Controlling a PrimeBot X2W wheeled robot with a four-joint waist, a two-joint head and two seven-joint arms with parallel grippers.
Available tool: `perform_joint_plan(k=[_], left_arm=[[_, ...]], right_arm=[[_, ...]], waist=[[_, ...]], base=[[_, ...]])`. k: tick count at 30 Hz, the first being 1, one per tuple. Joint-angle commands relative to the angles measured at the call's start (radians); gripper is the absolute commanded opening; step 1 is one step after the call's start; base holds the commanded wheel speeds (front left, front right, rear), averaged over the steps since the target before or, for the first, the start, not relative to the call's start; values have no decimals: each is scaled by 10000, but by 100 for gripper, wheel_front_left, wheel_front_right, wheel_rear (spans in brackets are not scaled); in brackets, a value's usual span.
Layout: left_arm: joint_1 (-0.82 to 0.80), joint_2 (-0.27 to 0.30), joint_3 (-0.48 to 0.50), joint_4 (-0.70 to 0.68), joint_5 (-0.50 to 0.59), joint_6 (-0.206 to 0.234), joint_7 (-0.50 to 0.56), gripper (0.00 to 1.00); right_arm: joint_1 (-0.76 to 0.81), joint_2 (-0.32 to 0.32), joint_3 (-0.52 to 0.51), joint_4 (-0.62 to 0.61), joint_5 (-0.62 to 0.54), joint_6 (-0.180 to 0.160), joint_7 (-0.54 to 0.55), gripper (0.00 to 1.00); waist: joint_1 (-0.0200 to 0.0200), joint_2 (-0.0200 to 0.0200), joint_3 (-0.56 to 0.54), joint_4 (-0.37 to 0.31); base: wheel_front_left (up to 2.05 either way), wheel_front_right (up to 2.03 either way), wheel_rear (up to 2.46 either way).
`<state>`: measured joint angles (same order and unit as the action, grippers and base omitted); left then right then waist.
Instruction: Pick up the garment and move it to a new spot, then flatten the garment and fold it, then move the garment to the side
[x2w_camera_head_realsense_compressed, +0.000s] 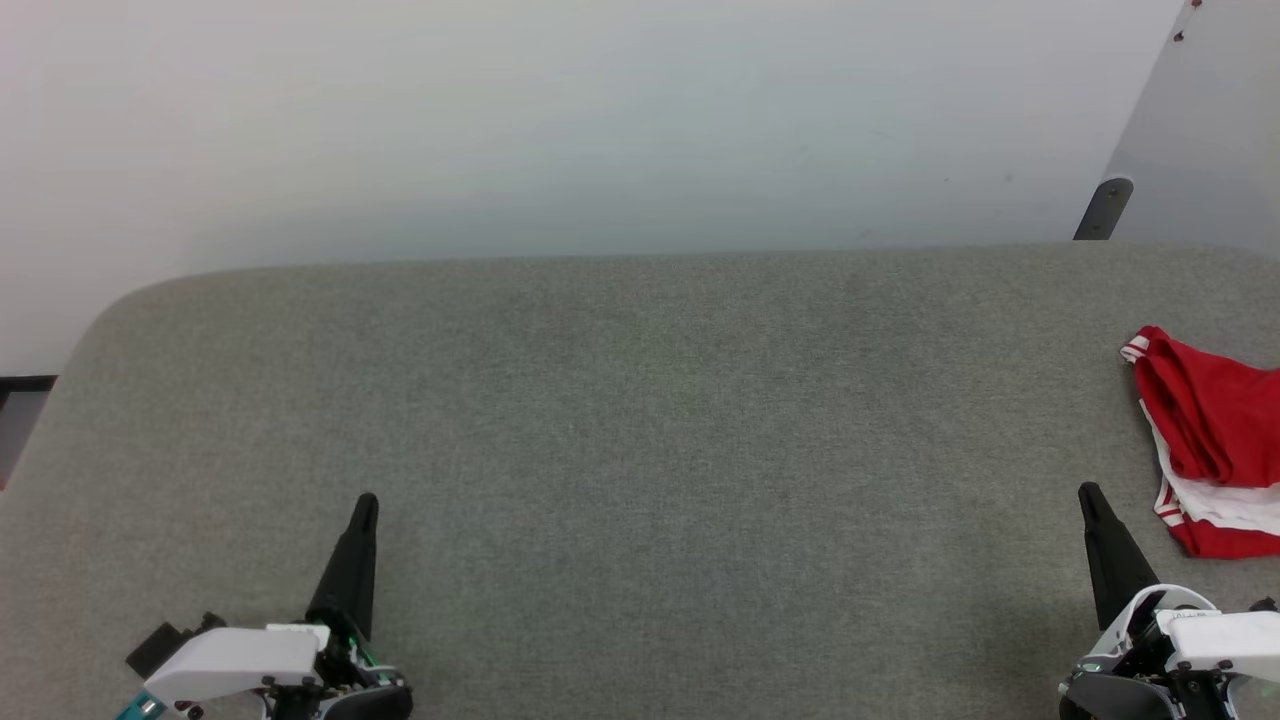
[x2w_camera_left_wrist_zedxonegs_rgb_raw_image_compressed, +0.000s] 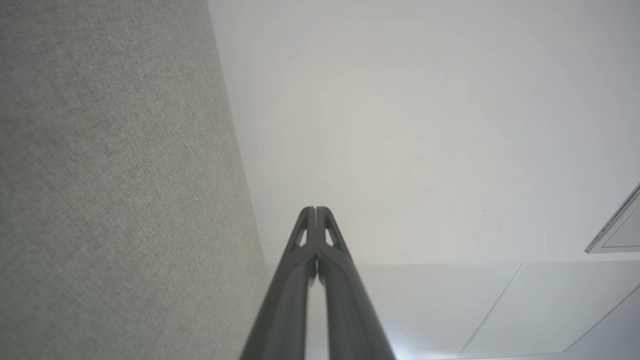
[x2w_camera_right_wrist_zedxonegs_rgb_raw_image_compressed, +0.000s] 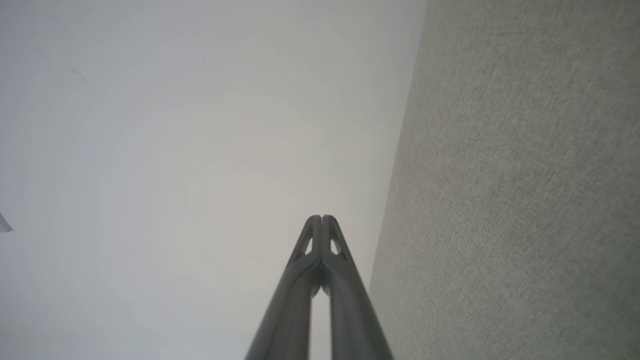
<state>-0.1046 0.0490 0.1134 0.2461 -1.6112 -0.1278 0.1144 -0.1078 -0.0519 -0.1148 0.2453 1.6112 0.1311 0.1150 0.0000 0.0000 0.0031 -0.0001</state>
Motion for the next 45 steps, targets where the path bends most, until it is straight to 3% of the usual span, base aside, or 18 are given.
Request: perform_joint_plan(k=[1, 45], left_arm=[[-90, -4, 24, -15, -29, -53, 34, 0], [-89, -4, 22, -16, -32, -53, 30, 0]], right_arm=[[-32, 30, 5, -1, 31, -7, 24, 0], [-32, 31, 8, -1, 33, -7, 21, 0]], waist=[[0, 0, 0, 1], [0, 0, 0, 1]], base=[[0, 0, 0], [0, 0, 0]])
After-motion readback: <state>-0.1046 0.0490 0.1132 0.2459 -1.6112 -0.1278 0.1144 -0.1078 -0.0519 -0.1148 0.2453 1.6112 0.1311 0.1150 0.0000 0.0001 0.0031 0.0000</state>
